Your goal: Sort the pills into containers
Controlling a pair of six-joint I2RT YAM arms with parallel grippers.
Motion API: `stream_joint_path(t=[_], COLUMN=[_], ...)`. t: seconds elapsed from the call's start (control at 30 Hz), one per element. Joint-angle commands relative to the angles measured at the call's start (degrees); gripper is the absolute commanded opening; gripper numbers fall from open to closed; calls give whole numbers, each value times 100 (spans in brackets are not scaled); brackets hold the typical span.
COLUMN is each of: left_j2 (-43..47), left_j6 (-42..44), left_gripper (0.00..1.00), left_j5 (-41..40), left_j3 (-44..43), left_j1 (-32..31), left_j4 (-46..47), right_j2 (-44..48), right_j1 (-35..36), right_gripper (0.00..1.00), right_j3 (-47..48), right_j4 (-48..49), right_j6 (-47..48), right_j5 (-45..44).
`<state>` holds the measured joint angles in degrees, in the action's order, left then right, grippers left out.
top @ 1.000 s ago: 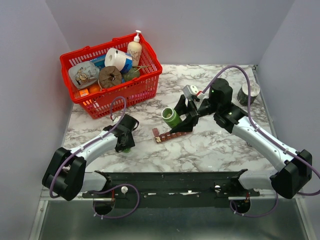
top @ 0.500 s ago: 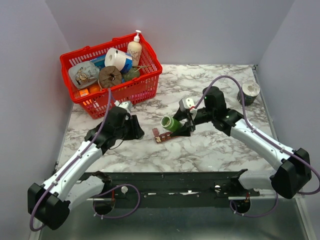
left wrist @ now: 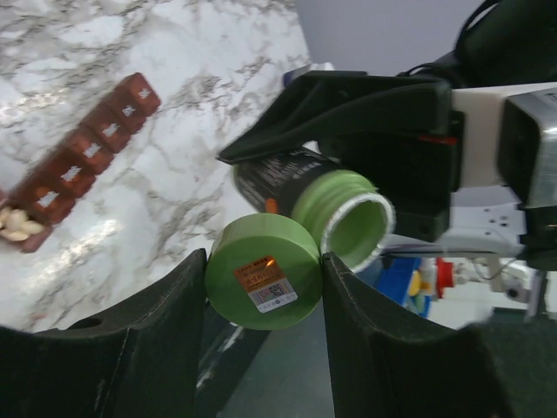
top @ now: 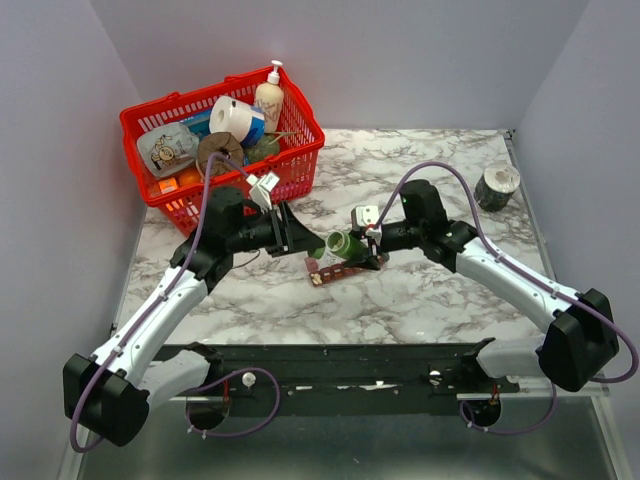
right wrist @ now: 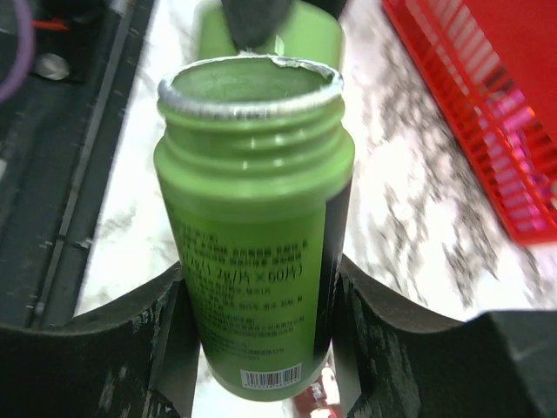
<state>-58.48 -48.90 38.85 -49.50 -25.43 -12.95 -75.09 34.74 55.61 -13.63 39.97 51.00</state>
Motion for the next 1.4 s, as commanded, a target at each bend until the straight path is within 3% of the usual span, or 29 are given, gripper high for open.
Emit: stream_joint_path(t=[0.0, 0.23, 0.67, 1.13, 1.37], left_j2=[-76, -102, -673, -999, -1280], left_j6=[-962, -1016, 205, 153, 311], left_gripper=[10, 9, 7, 5, 2], left_j5=[905, 721, -773, -1318, -1880], left_j3=[-104, -201, -1369, -1827, -2116], left_j1=[3, 29, -251, -718, -1007], left_j4=[1145, 1050, -1402, -1535, -2096], right_j2=[-85, -111, -173, -234, -269], right_j1=[-29, -38, 120, 217, 287], right_gripper=[1, 0, 1, 1, 1], right_j3=[143, 213, 477, 564, 608], right_j4=[-26, -78, -281, -325, -360], right_j6=[178, 108, -15, -103, -147], right_j5=[-582, -785, -1154, -1330, -1444])
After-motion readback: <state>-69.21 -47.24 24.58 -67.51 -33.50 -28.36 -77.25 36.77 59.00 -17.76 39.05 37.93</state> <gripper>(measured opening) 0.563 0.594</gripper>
